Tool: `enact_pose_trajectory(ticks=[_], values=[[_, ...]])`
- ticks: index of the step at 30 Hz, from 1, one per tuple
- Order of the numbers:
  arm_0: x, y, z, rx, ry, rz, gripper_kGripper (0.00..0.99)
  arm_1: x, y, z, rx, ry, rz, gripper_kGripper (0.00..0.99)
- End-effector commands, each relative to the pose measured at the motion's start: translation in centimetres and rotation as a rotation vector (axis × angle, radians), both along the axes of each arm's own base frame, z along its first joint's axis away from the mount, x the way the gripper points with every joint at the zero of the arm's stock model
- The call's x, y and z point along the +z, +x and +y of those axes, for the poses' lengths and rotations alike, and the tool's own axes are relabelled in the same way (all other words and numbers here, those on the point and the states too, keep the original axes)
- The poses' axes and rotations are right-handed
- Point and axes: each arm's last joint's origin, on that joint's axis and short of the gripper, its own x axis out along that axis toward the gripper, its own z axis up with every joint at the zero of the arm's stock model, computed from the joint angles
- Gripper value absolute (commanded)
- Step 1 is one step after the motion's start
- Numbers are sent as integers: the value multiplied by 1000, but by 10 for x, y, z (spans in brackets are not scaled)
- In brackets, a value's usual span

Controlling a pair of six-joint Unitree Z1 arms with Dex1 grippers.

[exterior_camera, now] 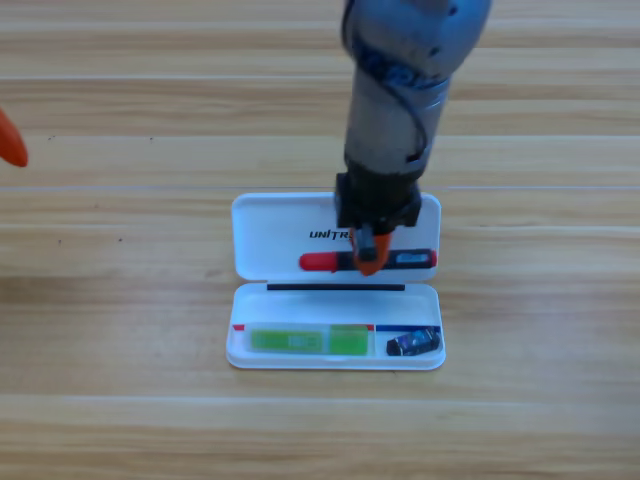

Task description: Clean up eraser and pencils

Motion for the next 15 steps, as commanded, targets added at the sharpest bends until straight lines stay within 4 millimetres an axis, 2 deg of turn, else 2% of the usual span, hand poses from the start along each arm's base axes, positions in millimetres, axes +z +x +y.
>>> enact_pose_trajectory(ticks=[1, 12, 13, 15], values=[[-8, 1, 22, 49, 1, 30, 990, -50, -14, 28, 42, -86, 63, 0], [-14, -1, 24, 44, -6, 52, 990, -54, -14, 32, 35, -96, 58, 0], [-14, -1, 24, 46, -7, 52, 990, -54, -14, 32, 33, -98, 58, 61], [-15, -1, 24, 45, -8, 54, 990, -53, -15, 32, 32, -98, 58, 453]])
